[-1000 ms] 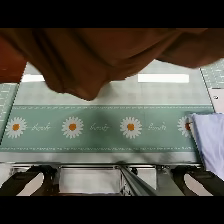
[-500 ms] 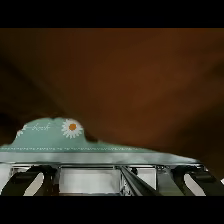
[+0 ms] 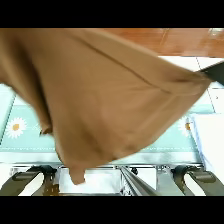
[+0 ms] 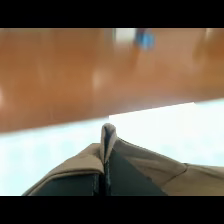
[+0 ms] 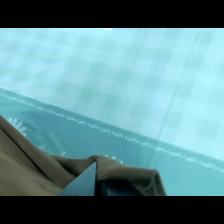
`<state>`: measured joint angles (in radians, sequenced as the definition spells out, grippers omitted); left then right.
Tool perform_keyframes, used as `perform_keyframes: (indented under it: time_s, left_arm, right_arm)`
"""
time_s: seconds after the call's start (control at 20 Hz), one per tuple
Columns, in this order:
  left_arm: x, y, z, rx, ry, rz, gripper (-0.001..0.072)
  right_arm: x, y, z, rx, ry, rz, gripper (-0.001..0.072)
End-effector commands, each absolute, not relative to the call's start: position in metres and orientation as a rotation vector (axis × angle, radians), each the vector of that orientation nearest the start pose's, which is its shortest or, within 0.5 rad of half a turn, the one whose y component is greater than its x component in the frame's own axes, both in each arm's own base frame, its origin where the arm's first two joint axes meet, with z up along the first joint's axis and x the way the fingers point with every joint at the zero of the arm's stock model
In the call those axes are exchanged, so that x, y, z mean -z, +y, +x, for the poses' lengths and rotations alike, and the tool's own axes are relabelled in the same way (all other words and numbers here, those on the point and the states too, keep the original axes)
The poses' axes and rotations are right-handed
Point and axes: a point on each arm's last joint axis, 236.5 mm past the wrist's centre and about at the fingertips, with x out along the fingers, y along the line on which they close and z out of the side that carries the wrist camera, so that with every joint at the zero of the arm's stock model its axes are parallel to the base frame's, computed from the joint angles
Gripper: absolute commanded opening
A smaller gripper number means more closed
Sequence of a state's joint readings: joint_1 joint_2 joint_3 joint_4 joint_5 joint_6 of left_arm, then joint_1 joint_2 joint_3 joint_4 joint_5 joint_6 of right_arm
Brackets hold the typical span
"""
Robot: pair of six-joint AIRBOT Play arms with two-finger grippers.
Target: Fold the shirts.
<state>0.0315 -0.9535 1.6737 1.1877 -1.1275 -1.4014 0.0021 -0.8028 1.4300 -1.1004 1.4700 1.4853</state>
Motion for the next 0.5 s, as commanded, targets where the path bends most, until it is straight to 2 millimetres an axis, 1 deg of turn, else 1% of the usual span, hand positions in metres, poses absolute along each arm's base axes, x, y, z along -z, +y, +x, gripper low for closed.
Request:
perform_keyframes:
  time_s: [0.0, 0.1, 0.15, 0.25, 0.35, 0.45]
  left_arm:
    - [-0.288, -0.068, 0.433, 0.299, 0.548, -0.148, 0.0021]
    - [-0.258, -0.069, 0.463, 0.29, 0.592, -0.205, 0.0021]
    - [-0.245, -0.072, 0.473, 0.296, 0.617, -0.242, 0.002]
    - [-0.217, -0.086, 0.487, 0.328, 0.678, -0.291, 0.0021]
    - [-0.19, -0.102, 0.495, 0.355, 0.737, -0.295, 0.0021]
    - [-0.163, -0.122, 0.501, 0.384, 0.798, -0.29, 0.0021]
  right_arm:
    - [-0.17, 0.095, 0.337, -0.362, 0.913, 0.235, 0.0028]
    - [-0.138, 0.092, 0.386, -0.326, 0.916, 0.272, 0.0028]
    - [-0.12, 0.091, 0.413, -0.306, 0.914, 0.303, 0.0028]
    - [-0.094, 0.095, 0.462, -0.293, 0.914, 0.373, 0.0028]
    - [-0.08, 0.101, 0.511, -0.295, 0.894, 0.443, 0.0028]
    - [-0.071, 0.111, 0.548, -0.315, 0.89, 0.514, 0.0028]
